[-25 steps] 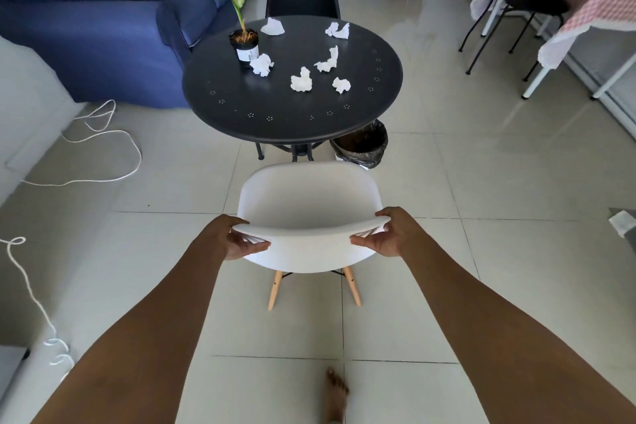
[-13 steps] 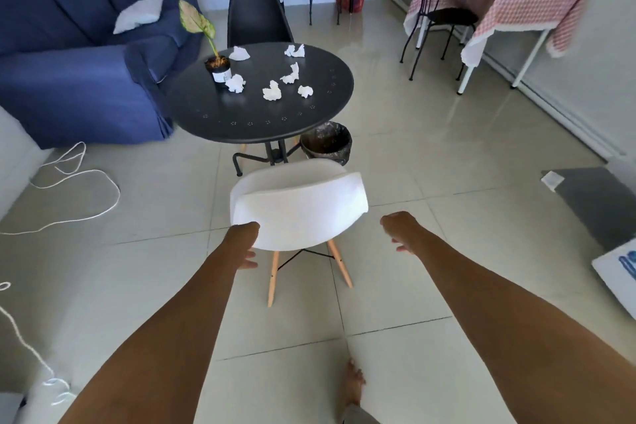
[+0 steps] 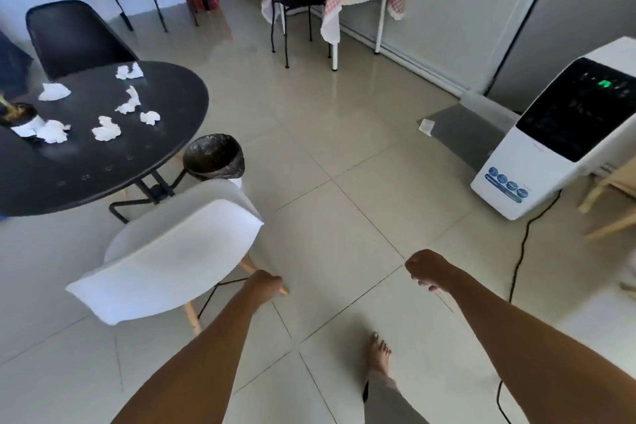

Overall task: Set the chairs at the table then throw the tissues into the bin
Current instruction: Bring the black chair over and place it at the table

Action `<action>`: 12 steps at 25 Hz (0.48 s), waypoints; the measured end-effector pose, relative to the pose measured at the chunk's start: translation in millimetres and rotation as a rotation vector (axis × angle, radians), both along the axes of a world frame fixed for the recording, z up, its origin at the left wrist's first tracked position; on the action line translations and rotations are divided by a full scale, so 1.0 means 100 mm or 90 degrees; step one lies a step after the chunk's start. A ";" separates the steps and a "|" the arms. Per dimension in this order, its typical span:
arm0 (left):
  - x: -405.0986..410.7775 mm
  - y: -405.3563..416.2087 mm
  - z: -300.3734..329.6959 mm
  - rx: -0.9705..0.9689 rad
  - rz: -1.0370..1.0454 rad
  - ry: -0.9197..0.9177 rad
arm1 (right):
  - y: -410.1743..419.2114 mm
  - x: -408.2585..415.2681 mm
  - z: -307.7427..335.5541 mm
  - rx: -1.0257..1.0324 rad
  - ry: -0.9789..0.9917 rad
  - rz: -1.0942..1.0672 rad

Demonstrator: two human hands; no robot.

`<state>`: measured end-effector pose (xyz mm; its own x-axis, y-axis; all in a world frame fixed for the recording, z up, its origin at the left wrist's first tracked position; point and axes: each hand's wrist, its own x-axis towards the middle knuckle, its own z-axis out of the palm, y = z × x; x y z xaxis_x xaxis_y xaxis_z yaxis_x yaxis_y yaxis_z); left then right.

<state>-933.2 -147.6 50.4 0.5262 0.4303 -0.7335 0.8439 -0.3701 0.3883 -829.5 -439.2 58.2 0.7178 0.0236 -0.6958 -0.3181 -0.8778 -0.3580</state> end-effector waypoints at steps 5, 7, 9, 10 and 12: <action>1.25 -0.44 -0.23 -0.039 -0.057 0.064 | -0.63 0.99 -0.11 0.019 0.036 -0.148; 1.68 -0.58 -0.21 -0.071 -0.006 0.055 | -0.75 1.39 -0.08 0.073 0.045 -0.228; 2.18 -0.66 -0.19 -0.088 0.013 0.055 | -0.80 1.86 -0.02 0.117 0.064 -0.270; 2.41 -0.68 -0.16 -0.099 0.022 0.051 | -0.78 2.10 0.01 0.132 0.072 -0.276; 2.88 -0.64 -0.12 -0.123 0.049 0.035 | -0.66 2.60 0.04 0.146 0.086 -0.262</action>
<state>-645.4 -211.4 38.4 0.4544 0.3160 -0.8329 0.8886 -0.2273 0.3985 -569.9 -505.4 62.5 0.6035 -0.0795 -0.7934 -0.6795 -0.5720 -0.4596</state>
